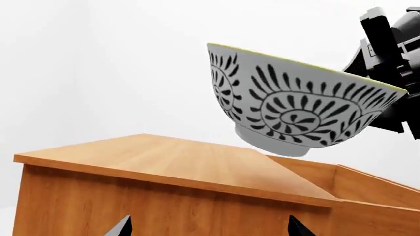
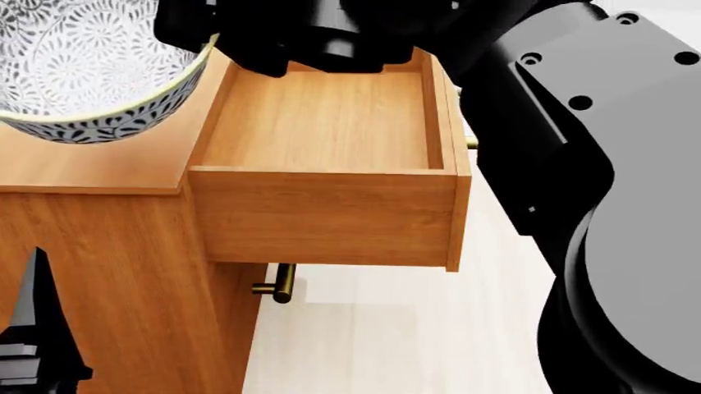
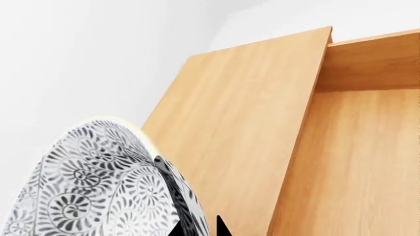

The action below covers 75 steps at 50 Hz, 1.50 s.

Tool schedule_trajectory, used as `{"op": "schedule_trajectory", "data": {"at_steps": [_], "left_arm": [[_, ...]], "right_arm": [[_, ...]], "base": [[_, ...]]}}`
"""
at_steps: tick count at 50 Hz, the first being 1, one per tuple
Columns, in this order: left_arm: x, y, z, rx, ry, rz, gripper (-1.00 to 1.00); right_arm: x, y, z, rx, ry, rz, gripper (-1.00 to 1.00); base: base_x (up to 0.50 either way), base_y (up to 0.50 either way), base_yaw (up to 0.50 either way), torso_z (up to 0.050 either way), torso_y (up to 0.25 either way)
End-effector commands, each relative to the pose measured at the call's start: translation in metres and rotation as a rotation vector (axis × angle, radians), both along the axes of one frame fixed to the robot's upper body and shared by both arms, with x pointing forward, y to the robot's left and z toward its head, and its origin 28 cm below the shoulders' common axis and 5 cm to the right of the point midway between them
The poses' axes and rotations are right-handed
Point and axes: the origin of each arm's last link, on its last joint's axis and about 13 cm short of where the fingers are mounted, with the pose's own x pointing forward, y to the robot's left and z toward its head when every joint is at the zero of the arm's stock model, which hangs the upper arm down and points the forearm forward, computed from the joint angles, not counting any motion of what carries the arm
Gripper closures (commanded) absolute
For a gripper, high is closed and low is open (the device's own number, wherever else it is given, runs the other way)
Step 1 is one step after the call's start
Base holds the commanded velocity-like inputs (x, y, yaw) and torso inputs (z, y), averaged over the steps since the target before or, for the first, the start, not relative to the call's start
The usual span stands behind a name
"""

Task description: Put the bowl on top of the cabinet.

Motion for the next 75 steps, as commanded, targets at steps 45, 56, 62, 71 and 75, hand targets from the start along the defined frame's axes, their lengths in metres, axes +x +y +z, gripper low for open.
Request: {"op": "schedule_trajectory", "data": {"at_steps": [45, 56, 62, 71, 75], "left_arm": [[-0.003, 0.0, 0.0, 0.003, 0.001, 0.016, -1.0], [-0.003, 0.001, 0.0, 0.002, 0.001, 0.019, -1.0], [-0.003, 0.0, 0.0, 0.003, -0.002, 0.018, -1.0], [-0.003, 0.001, 0.001, 0.002, -0.003, 0.02, -1.0], [-0.003, 0.001, 0.002, 0.002, -0.005, 0.02, -1.0]], "right_arm": [[0.0, 0.013, -0.023, 0.002, 0.048, 0.075, 1.0], [0.0, 0.013, -0.026, -0.007, 0.045, 0.078, 1.0], [0.001, 0.012, -0.026, -0.005, 0.041, 0.076, 1.0], [0.001, 0.012, -0.026, -0.016, 0.034, 0.072, -1.0], [0.001, 0.013, -0.027, -0.027, 0.029, 0.076, -1.0]], "base": [[0.0, 0.0, 0.0, 0.0, 0.0], [0.0, 0.0, 0.0, 0.0, 0.0], [0.0, 0.0, 0.0, 0.0, 0.0], [0.0, 0.0, 0.0, 0.0, 0.0], [0.0, 0.0, 0.0, 0.0, 0.0]]}}
